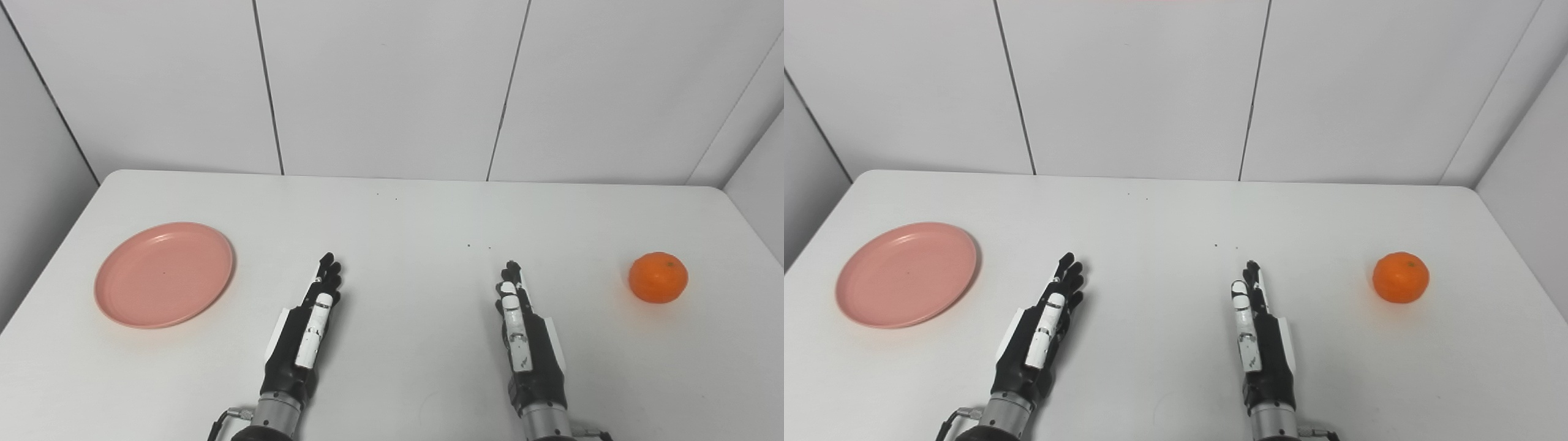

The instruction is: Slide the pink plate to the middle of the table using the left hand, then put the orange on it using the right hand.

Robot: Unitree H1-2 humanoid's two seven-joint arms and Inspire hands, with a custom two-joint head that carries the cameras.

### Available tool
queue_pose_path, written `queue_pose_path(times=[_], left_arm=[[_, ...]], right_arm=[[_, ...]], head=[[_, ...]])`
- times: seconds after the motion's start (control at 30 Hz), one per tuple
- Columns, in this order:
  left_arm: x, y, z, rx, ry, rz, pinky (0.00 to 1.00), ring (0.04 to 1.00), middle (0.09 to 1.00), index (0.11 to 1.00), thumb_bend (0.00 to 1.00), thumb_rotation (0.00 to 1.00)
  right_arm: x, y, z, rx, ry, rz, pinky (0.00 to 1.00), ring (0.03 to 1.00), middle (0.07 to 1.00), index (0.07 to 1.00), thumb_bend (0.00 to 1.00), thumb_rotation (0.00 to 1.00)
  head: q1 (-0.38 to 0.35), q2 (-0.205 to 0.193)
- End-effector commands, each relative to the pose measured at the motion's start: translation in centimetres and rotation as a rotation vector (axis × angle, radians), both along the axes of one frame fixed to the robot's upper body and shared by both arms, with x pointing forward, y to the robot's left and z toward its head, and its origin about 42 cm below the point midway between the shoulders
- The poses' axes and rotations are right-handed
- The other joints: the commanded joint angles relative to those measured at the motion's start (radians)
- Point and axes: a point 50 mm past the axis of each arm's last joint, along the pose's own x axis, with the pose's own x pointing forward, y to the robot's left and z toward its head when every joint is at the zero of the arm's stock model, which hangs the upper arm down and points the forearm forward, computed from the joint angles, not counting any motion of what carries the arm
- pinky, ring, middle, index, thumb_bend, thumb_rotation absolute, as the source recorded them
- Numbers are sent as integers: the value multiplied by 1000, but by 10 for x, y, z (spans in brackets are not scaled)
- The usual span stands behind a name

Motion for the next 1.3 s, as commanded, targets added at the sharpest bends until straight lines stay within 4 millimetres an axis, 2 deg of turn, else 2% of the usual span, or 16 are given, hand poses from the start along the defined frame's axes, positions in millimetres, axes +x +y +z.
queue_pose_path(times=[0.0,0.6,1.27], left_arm=[[-2,-2,10,-9,-50,-19,1000,1000,1000,1000,399,1000],[-4,-2,7,-4,-53,-10,1000,1000,1000,1000,403,1000],[-3,-2,6,-5,-48,-6,1000,1000,1000,1000,410,1000]], right_arm=[[-1,4,14,14,-70,9,1000,996,1000,1000,238,1000],[-3,5,11,21,-76,7,1000,998,1000,1000,228,1000],[-2,8,10,18,-77,3,1000,995,1000,1000,224,1000]], head=[[-2,-7],[10,-23],[5,-20]])
